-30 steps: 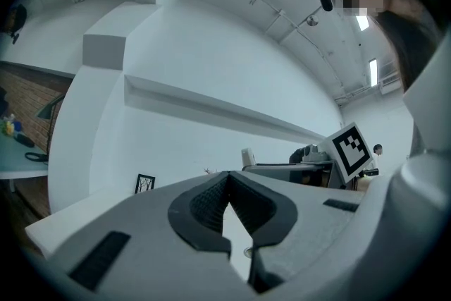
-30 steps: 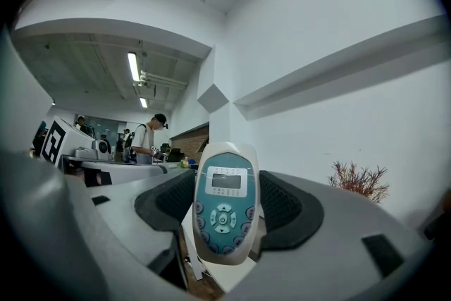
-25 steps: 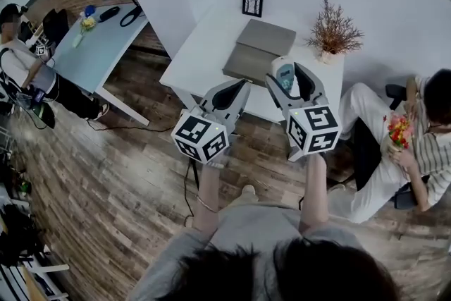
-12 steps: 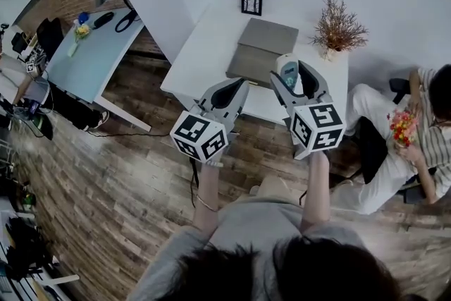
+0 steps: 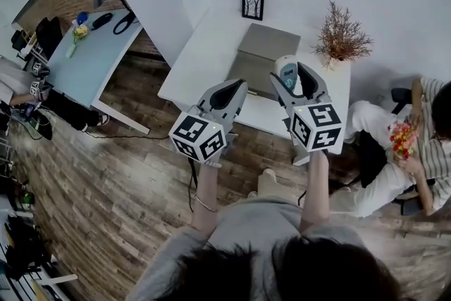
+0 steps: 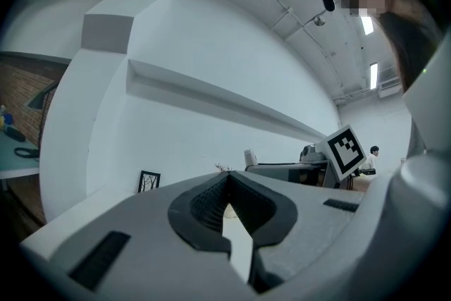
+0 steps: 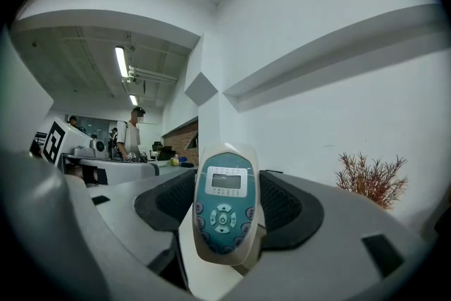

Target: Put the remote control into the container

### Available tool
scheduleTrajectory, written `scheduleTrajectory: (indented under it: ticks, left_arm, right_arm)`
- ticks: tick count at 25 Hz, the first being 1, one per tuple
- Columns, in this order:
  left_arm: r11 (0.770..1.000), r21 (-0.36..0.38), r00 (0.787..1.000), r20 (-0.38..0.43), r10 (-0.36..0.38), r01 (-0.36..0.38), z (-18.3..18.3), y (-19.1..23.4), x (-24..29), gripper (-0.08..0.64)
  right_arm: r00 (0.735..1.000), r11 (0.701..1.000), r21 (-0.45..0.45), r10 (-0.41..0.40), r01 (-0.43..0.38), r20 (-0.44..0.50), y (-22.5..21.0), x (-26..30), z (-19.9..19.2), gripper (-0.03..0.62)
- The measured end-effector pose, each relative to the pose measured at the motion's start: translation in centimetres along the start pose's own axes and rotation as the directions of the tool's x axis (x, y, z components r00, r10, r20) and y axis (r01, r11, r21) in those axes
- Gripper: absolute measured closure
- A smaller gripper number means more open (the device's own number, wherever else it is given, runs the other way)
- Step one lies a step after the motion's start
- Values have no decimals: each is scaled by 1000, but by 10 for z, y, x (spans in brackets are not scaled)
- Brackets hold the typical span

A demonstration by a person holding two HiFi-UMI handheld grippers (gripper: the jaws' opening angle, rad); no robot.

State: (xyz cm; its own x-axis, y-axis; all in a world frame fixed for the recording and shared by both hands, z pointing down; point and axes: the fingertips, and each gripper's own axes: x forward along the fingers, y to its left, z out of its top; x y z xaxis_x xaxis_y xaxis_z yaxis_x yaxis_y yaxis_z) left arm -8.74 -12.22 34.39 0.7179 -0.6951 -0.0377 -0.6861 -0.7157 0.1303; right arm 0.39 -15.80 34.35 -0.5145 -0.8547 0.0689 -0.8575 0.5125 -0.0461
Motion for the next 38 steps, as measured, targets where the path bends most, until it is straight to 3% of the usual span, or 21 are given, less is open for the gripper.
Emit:
scheduleTrajectory:
  ticks: [18,31,38]
  left_arm:
    - [997,-51,998,-13,66,-66,-14,60,75,557]
    - [987,-108,990,-93,107,-117,-48,98,93,557]
    - [979,-167,984,-154,94,-120,-77,124,102,557]
  right_arm:
    - [986,990,-44,133,-138,-98,-49,86,-11,308]
    - [951,978,-5,202,-209,-235,-51,133,-63,308]
    - [917,977,17,208,-215,-342,-53,156,-105,308]
